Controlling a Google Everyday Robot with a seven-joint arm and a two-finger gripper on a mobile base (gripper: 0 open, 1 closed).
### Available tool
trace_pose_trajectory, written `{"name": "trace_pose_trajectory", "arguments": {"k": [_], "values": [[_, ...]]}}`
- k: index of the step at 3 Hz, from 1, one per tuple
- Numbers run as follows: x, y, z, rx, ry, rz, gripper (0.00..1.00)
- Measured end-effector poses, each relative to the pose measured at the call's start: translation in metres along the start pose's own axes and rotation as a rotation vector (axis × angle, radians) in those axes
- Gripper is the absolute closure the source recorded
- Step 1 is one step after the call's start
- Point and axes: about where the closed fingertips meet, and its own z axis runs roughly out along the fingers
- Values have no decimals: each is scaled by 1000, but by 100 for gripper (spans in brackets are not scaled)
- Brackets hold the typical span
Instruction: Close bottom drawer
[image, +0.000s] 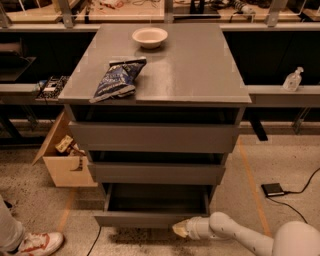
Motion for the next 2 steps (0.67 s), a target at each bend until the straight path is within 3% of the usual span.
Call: {"name": "trace_pose_trajectory", "arguments": {"k": [2], "values": [[-72, -38, 22, 115, -188, -86, 100]]}}
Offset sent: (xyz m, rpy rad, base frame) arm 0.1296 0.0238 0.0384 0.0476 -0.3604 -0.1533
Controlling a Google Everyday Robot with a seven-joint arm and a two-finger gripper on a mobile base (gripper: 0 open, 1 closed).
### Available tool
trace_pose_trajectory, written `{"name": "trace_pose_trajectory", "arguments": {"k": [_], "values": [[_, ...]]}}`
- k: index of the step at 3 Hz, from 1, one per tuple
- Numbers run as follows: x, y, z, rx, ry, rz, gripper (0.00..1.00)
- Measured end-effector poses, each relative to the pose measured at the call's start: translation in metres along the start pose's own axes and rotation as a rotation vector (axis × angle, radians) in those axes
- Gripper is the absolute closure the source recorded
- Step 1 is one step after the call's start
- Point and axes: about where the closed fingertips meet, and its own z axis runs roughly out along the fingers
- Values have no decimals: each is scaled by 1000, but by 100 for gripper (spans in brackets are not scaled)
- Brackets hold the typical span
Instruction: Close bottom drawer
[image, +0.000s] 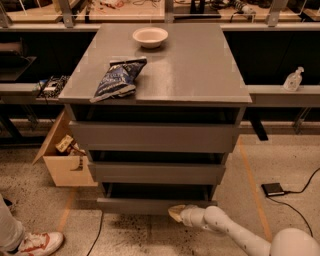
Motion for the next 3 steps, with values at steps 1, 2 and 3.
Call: {"name": "trace_pose_trajectory", "arguments": {"k": [1, 2, 3], "values": [[-30, -13, 8, 47, -73, -33, 100], [-61, -22, 21, 64, -136, -55, 100], [-65, -24, 26, 53, -135, -52, 100]]}}
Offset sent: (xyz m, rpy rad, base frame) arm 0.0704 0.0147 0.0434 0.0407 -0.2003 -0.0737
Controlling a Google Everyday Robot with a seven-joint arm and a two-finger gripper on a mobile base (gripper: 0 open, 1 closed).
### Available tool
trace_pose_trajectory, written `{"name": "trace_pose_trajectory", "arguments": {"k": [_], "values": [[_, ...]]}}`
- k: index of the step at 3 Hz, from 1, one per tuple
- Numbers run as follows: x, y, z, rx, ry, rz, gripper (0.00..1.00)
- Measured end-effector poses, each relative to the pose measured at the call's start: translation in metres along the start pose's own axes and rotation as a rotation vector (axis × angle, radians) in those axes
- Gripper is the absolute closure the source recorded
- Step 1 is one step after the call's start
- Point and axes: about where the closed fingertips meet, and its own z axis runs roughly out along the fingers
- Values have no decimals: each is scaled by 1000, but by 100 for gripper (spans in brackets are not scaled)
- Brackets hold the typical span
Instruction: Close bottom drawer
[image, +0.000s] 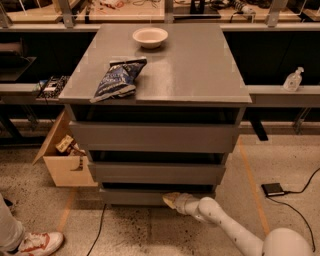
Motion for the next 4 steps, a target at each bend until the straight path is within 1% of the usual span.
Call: {"name": "trace_pose_trajectory", "arguments": {"k": [1, 2, 3, 4], "values": [[-1, 1, 1, -6, 4, 0, 100], [22, 3, -15, -6, 84, 34, 100], [82, -4, -80, 50, 278, 198, 100], [131, -20, -131, 119, 409, 344, 100]]}}
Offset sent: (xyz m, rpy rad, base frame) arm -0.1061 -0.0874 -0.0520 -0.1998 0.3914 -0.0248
